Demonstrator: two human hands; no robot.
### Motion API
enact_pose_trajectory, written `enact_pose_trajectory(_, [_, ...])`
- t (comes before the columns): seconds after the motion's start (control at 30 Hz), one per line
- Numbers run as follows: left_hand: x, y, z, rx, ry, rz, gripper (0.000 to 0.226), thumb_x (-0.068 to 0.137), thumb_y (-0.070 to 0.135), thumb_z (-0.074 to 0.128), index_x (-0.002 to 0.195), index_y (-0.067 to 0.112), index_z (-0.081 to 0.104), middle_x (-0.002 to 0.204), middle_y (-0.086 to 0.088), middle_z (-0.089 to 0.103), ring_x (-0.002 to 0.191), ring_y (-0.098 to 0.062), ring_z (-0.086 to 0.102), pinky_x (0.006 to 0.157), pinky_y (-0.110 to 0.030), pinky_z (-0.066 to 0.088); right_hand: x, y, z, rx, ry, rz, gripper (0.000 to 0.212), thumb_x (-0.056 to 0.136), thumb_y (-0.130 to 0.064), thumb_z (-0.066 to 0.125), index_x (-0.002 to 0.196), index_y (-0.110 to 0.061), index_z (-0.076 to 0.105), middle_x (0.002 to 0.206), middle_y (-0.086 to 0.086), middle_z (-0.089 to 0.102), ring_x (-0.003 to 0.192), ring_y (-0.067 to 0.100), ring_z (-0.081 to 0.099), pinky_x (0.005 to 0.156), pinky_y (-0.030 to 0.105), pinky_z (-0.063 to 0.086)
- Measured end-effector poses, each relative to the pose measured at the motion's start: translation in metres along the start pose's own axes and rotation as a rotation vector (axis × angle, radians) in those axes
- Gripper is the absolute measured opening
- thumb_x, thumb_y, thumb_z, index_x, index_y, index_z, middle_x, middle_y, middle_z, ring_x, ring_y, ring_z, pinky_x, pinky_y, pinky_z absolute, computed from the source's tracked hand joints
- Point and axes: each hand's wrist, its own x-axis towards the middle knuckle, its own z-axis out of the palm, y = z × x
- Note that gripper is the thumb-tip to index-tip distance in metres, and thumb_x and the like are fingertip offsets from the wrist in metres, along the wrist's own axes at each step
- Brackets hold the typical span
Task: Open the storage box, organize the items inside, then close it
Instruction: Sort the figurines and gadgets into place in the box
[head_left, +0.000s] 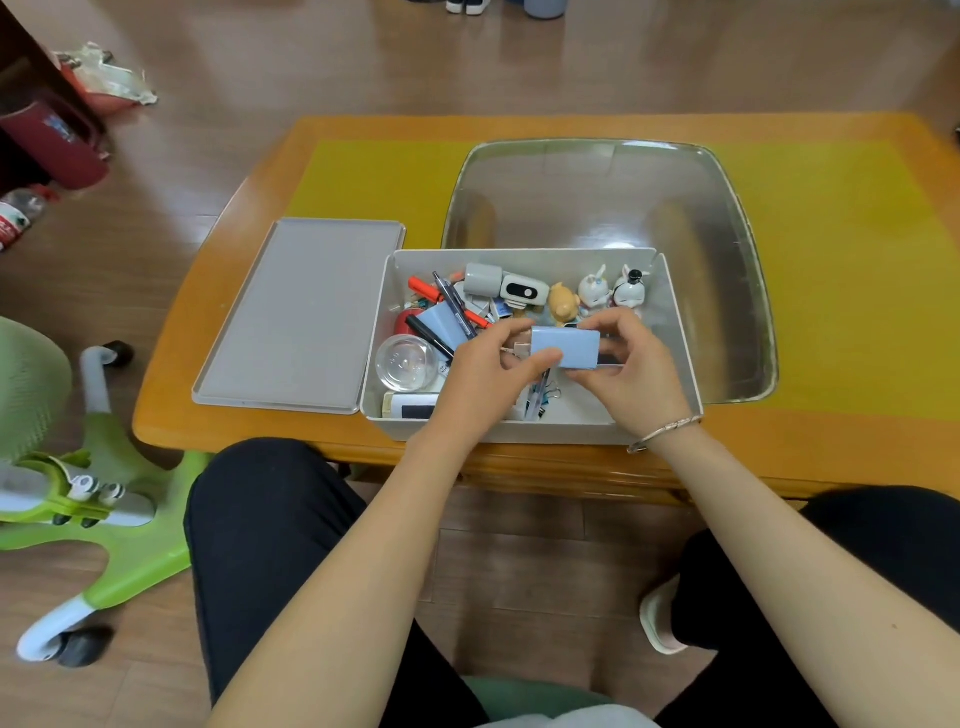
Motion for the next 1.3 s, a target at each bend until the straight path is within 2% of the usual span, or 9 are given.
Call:
enact_pose_trajectory(0.1, [0.001, 0.001, -0.002, -0.028, -0.040, -0.025, 0.045, 0.086, 0.031, 0.070, 0.128, 0.021, 0.055, 0.112, 0.004, 0.061, 0.087, -0.011, 0.064, 0.065, -0.022, 0.057, -0.003, 0.001, 0.003, -0.047, -0.011, -0.034, 0.046, 0.073, -0.012, 0.079, 0.103, -0.027, 0.048, 0.102, -0.010, 0.057, 0.091, 0.007, 0.062, 0.069, 0.012, 0.054])
enact_pose_trajectory(0.23, [-0.002, 0.000, -0.006, -0.020, -0.050, 0.084, 0.039, 0.082, 0.017, 0.074, 0.113, 0.030, 0.054, 0.105, 0.018, 0.055, 0.099, -0.005, 0.056, 0.077, -0.018, 0.053, -0.001, 0.003, 0.002, -0.028, -0.106, 0.015, 0.059, 0.072, -0.019, 0.081, 0.120, -0.024, 0.048, 0.107, -0.004, 0.060, 0.091, 0.006, 0.064, 0.071, 0.018, 0.056])
enact_pose_trajectory(0.37, [-0.002, -0.001, -0.005, -0.097, -0.044, 0.048, 0.044, 0.079, 0.015, 0.077, 0.116, 0.029, 0.057, 0.109, 0.011, 0.061, 0.098, -0.006, 0.062, 0.075, -0.016, 0.054, -0.001, 0.006, 0.003, -0.067, -0.016, -0.037, 0.041, 0.073, -0.014, 0.080, 0.110, -0.015, 0.062, 0.105, -0.001, 0.062, 0.096, 0.018, 0.062, 0.076, 0.030, 0.057])
enact_pose_trajectory(0.53, [0.004, -0.002, -0.002, -0.090, -0.008, -0.106, 0.046, 0.078, 0.028, 0.078, 0.118, 0.015, 0.061, 0.095, 0.009, 0.068, 0.086, -0.004, 0.066, 0.071, -0.017, 0.056, -0.003, 0.010, 0.004, -0.086, 0.089, -0.103, 0.039, 0.073, -0.011, 0.079, 0.109, -0.015, 0.063, 0.105, -0.001, 0.063, 0.092, 0.006, 0.060, 0.071, 0.007, 0.050])
enact_pose_trajectory(0.67, [0.006, -0.004, -0.001, -0.067, -0.005, -0.127, 0.036, 0.078, 0.026, 0.078, 0.109, 0.018, 0.060, 0.093, 0.003, 0.068, 0.082, -0.008, 0.066, 0.066, -0.017, 0.056, -0.004, 0.011, 0.006, -0.141, 0.117, -0.180, 0.038, 0.074, -0.005, 0.077, 0.109, -0.013, 0.064, 0.109, 0.000, 0.062, 0.100, 0.013, 0.059, 0.074, 0.005, 0.048])
enact_pose_trajectory(0.8, [0.005, -0.001, -0.002, -0.113, -0.020, -0.139, 0.052, 0.079, 0.021, 0.078, 0.126, 0.014, 0.056, 0.103, -0.003, 0.065, 0.084, -0.011, 0.066, 0.058, -0.022, 0.057, -0.005, 0.013, 0.005, -0.133, 0.116, -0.210, 0.036, 0.076, -0.003, 0.075, 0.109, -0.013, 0.063, 0.108, -0.005, 0.058, 0.101, 0.015, 0.060, 0.076, 0.008, 0.050])
enact_pose_trajectory(0.9, [0.003, -0.001, -0.003, -0.075, -0.005, -0.091, 0.053, 0.078, 0.022, 0.078, 0.126, 0.016, 0.057, 0.099, 0.000, 0.065, 0.082, -0.007, 0.064, 0.056, -0.016, 0.053, -0.006, 0.014, 0.007, -0.136, 0.118, -0.218, 0.036, 0.076, -0.004, 0.075, 0.109, -0.012, 0.062, 0.111, 0.002, 0.061, 0.102, 0.015, 0.060, 0.078, 0.010, 0.051])
enact_pose_trajectory(1.17, [0.000, -0.002, 0.002, 0.062, 0.107, -0.008, 0.050, 0.076, 0.026, 0.080, 0.121, 0.015, 0.061, 0.085, 0.020, 0.057, 0.077, 0.017, 0.054, 0.067, -0.002, 0.046, -0.006, 0.018, 0.008, -0.213, 0.122, -0.236, 0.037, 0.077, -0.008, 0.075, 0.112, -0.011, 0.063, 0.113, 0.007, 0.065, 0.102, 0.013, 0.059, 0.077, 0.002, 0.045])
enact_pose_trajectory(1.3, [-0.005, -0.001, 0.005, 0.141, 0.128, 0.088, 0.036, 0.081, 0.022, 0.076, 0.114, 0.013, 0.067, 0.085, 0.011, 0.064, 0.072, 0.006, 0.058, 0.070, -0.010, 0.052, -0.005, 0.018, 0.008, -0.276, 0.102, -0.260, 0.039, 0.077, -0.008, 0.075, 0.114, -0.011, 0.063, 0.113, 0.007, 0.066, 0.102, 0.012, 0.058, 0.076, -0.001, 0.044])
